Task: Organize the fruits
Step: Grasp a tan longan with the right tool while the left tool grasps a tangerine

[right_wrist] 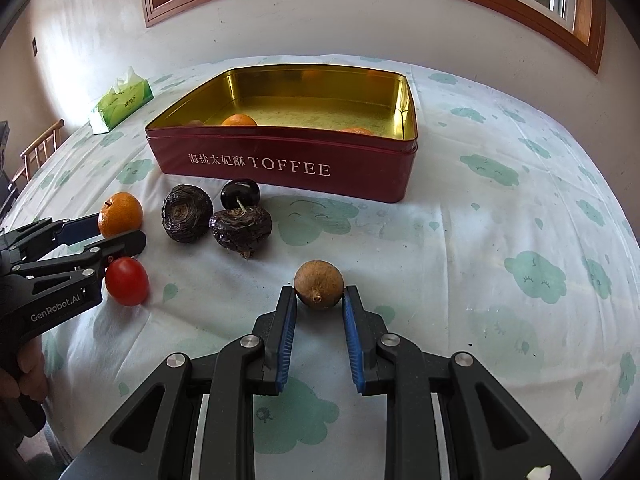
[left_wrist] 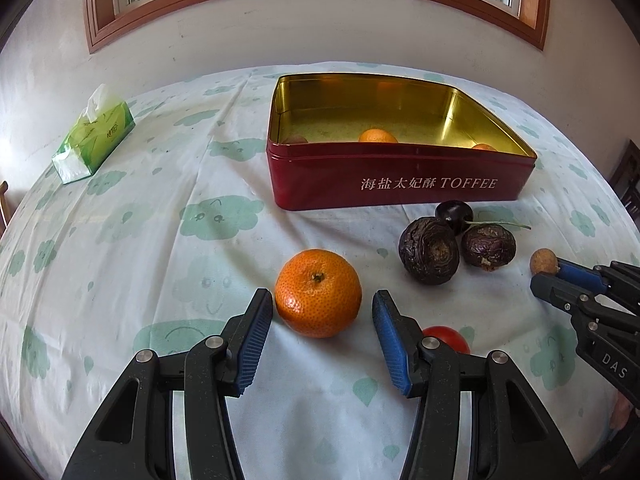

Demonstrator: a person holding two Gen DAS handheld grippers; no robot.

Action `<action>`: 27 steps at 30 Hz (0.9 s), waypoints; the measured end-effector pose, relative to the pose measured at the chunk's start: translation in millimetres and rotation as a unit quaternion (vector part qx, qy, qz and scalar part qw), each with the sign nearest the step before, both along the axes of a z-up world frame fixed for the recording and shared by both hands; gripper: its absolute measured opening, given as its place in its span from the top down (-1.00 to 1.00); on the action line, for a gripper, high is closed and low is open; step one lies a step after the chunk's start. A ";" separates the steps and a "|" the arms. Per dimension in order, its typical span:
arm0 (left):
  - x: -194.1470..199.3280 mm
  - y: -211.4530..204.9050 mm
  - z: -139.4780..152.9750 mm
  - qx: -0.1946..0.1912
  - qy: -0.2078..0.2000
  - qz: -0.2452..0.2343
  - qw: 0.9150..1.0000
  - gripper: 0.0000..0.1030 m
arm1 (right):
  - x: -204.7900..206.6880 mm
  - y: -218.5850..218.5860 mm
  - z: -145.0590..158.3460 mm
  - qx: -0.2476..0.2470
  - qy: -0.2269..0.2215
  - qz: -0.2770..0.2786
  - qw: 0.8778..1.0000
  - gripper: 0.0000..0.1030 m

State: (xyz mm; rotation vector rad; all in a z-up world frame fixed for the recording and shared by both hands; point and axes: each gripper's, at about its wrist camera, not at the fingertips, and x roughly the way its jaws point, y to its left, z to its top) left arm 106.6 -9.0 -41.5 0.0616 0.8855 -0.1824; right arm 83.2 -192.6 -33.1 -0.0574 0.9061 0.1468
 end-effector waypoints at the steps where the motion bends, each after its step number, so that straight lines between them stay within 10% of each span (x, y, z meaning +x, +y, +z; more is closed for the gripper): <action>1: 1.8 -0.2 0.2 -0.001 0.001 0.002 1.000 -0.03 | 0.1 -0.3 -0.3 0.001 0.000 0.000 1.000 0.57; 27: 1.3 -0.7 -1.5 0.000 -0.011 0.014 1.000 0.18 | -0.6 -0.1 -0.5 0.001 -0.002 -0.001 1.000 0.57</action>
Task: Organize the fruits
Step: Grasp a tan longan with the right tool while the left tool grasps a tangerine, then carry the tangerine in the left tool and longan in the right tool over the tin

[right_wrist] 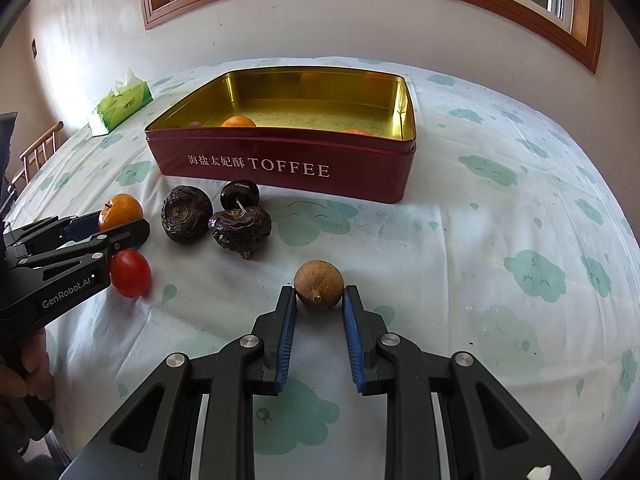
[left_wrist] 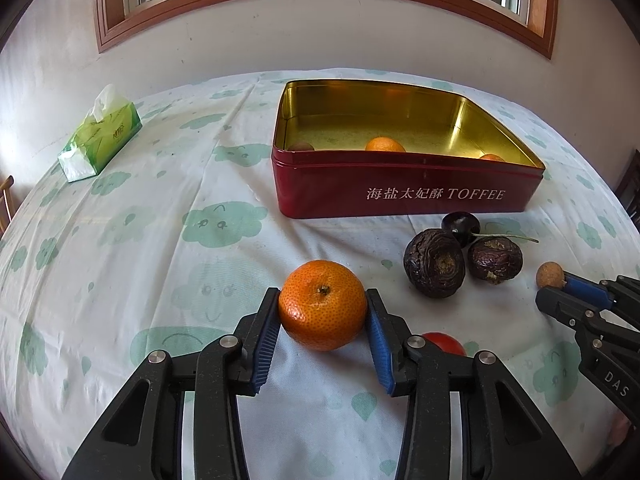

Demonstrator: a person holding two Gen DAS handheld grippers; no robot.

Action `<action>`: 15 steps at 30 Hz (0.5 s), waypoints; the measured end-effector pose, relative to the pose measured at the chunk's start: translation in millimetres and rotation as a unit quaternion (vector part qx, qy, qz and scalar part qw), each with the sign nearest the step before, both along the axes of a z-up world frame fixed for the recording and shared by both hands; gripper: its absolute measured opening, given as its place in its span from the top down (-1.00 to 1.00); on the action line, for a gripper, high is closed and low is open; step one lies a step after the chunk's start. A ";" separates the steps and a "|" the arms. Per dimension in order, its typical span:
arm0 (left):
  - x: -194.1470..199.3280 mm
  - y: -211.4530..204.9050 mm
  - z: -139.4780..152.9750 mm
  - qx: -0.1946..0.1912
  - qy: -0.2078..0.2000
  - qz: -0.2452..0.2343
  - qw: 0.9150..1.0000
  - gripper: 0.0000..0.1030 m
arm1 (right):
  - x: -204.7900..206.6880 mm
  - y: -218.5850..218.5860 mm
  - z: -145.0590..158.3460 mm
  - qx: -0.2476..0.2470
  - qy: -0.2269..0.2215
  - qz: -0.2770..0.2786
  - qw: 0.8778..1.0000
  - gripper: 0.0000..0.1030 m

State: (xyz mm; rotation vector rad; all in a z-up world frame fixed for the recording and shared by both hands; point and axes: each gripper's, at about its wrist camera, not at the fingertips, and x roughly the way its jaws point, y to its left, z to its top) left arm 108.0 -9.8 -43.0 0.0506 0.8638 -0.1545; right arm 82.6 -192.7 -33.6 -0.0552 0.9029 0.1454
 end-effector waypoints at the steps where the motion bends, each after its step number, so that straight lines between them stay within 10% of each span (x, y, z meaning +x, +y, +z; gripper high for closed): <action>1: -0.1 0.1 0.2 0.000 0.000 0.000 1.000 0.18 | 0.1 -0.3 0.2 0.000 0.000 0.000 1.000 0.57; 15: -0.9 -0.2 0.9 0.000 -0.001 0.001 1.000 0.18 | 0.4 0.1 0.6 -0.004 0.000 0.003 1.000 0.57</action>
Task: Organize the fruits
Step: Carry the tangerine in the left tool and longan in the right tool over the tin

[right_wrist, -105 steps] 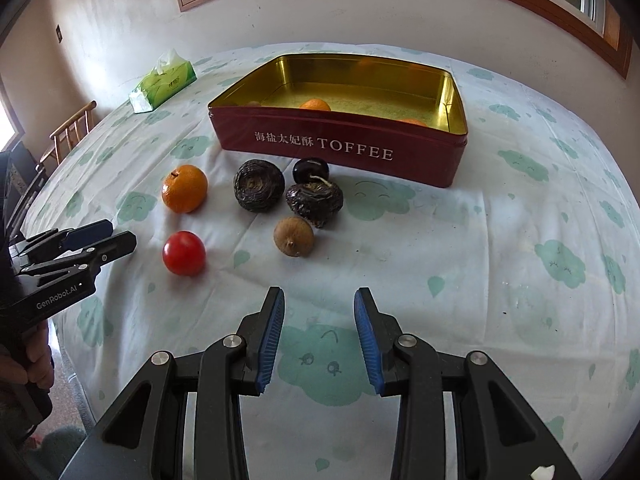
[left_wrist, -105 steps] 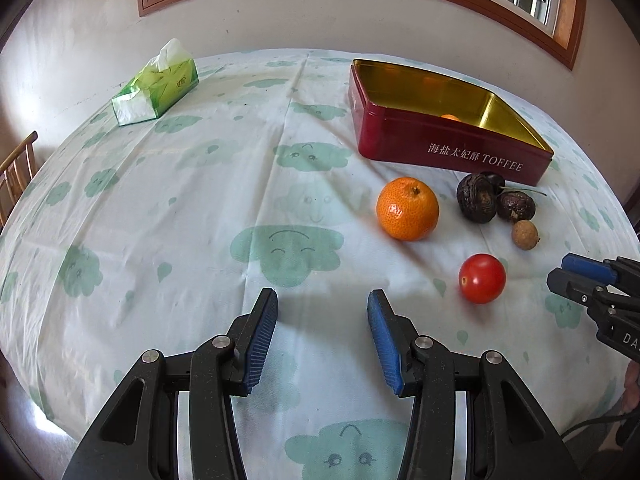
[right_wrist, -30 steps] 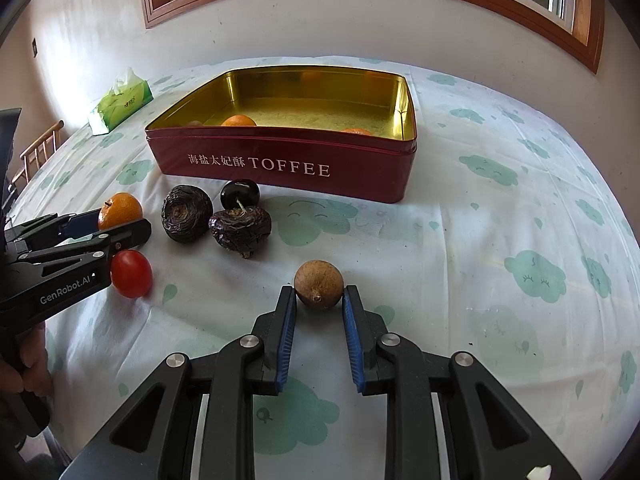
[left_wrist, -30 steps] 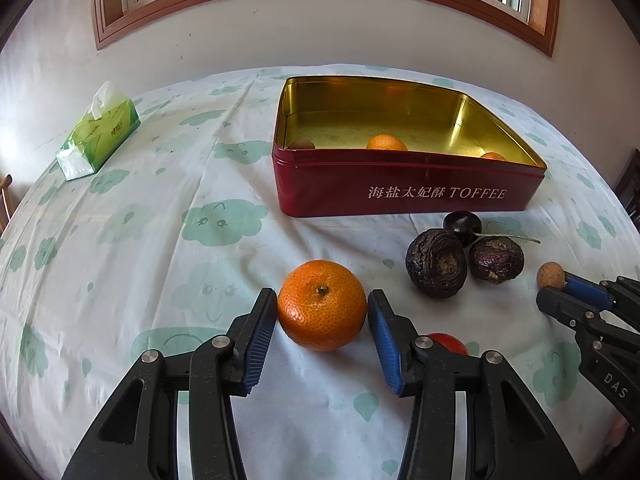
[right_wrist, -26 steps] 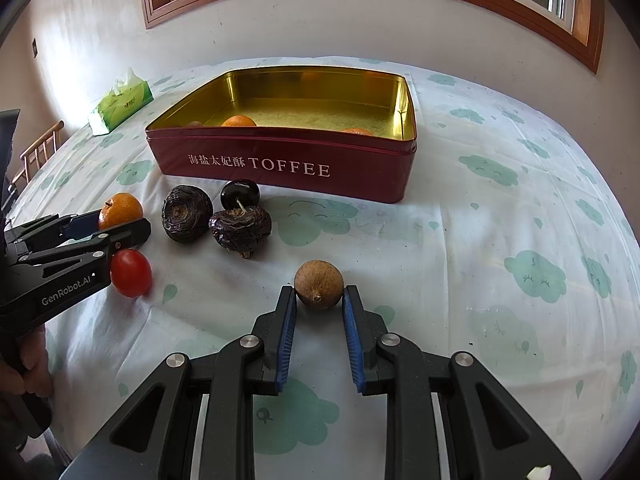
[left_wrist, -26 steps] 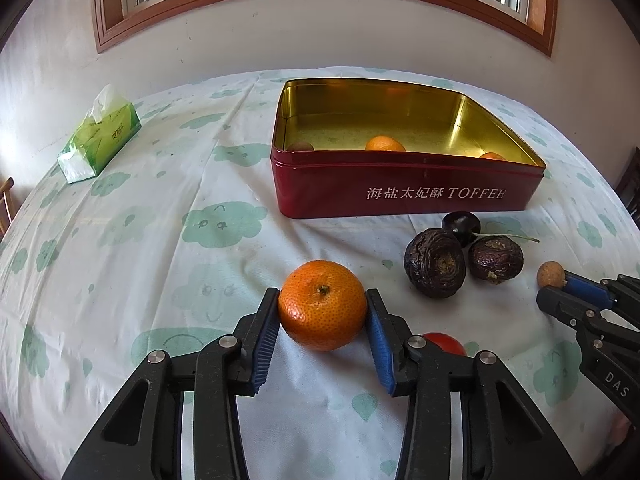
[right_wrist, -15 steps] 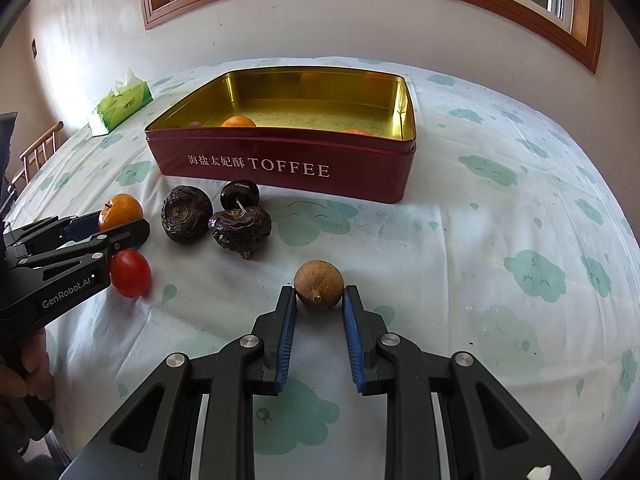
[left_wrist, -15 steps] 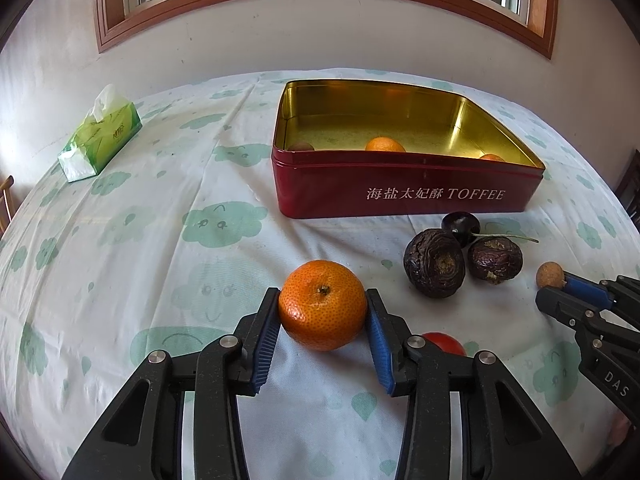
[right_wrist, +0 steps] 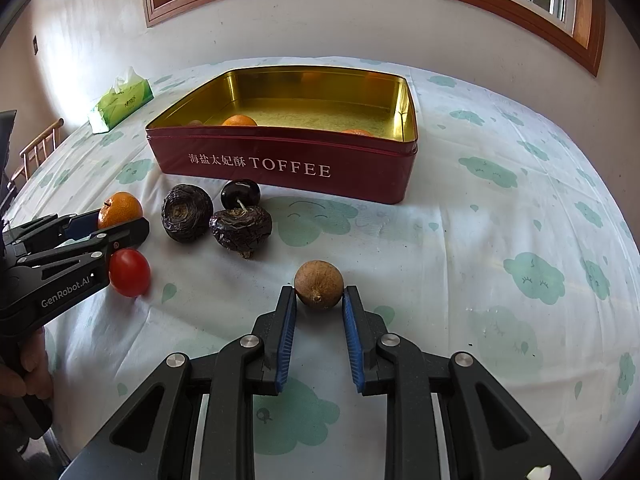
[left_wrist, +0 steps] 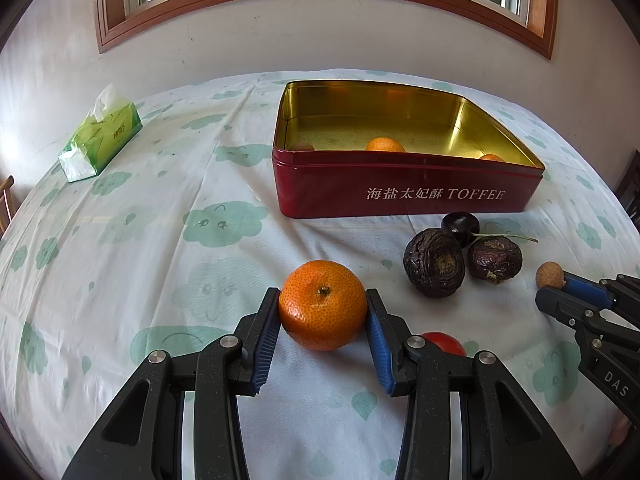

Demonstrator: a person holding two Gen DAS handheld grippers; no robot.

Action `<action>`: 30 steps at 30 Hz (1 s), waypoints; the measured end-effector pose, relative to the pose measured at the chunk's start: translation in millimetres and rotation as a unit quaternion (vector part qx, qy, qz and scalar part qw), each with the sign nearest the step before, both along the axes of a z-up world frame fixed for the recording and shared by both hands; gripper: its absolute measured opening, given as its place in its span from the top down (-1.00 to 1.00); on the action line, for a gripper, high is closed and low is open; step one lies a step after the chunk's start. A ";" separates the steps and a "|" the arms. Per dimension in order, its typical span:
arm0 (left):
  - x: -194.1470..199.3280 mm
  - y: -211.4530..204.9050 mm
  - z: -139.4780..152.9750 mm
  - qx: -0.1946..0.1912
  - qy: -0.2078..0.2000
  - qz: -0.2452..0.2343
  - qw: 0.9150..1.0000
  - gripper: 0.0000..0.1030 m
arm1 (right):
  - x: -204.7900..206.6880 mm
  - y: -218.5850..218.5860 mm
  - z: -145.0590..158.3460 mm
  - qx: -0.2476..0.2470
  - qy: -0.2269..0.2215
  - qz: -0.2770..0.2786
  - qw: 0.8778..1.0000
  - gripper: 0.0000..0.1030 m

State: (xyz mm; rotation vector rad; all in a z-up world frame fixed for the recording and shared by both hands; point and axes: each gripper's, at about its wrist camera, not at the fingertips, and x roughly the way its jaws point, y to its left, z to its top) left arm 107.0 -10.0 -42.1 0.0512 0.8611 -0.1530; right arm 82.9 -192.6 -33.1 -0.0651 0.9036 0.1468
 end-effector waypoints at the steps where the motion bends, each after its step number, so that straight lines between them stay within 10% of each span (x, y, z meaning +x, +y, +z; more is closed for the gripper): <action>1: 0.0 0.1 0.1 0.000 0.000 0.000 1.000 0.18 | -0.6 0.1 0.4 0.000 0.000 0.000 1.000 0.57; 30: -4.8 -1.5 28.2 -0.012 -0.020 -0.012 1.000 0.19 | 2.8 -13.5 29.9 0.015 -0.021 -0.011 1.000 0.58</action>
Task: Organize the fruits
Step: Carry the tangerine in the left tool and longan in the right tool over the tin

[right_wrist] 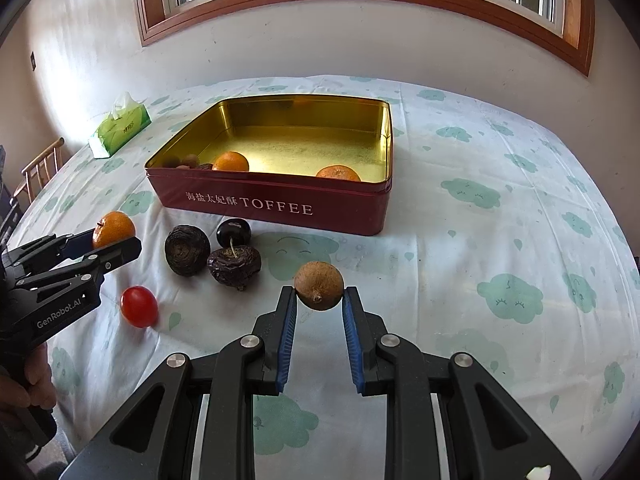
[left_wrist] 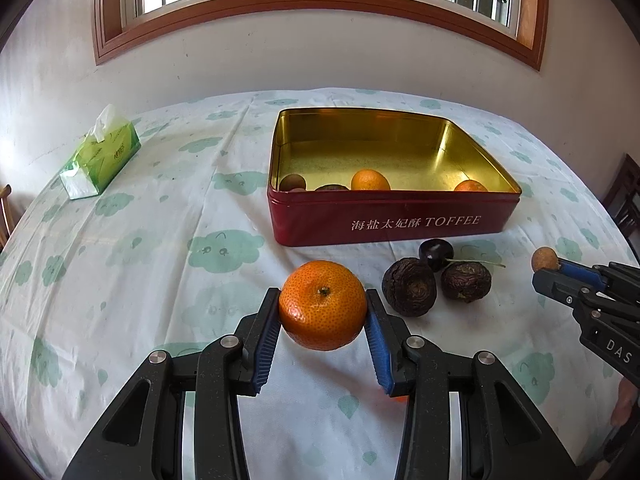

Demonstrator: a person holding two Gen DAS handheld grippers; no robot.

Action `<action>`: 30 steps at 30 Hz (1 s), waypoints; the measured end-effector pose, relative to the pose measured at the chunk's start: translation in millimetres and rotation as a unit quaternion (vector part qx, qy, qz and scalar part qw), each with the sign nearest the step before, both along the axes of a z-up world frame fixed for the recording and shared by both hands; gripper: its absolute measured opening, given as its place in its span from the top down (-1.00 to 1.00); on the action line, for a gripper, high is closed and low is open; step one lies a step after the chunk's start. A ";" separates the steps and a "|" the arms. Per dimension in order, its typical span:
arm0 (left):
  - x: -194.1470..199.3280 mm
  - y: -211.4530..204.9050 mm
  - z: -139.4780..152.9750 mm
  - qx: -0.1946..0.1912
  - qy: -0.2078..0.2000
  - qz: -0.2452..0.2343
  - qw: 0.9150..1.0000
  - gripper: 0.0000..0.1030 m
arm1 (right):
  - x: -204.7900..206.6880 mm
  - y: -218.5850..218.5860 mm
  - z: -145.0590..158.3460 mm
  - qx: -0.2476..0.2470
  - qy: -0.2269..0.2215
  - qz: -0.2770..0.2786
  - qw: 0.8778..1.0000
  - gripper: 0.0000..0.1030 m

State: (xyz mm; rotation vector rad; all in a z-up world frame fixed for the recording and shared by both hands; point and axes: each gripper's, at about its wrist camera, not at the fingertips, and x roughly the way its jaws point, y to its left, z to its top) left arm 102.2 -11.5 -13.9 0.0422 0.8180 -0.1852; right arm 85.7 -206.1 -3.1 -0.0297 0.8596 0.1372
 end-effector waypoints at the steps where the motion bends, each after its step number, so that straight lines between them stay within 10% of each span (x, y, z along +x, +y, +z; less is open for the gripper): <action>1: 0.3 -0.2 2.0 -0.001 -0.002 -0.001 1.000 0.19 | 0.1 -0.3 1.6 0.000 -0.002 0.000 1.000 0.58; 30: 58.9 -11.4 43.1 -0.020 -0.035 0.006 0.999 0.19 | 63.5 1.2 41.3 0.006 -0.031 0.010 0.999 0.58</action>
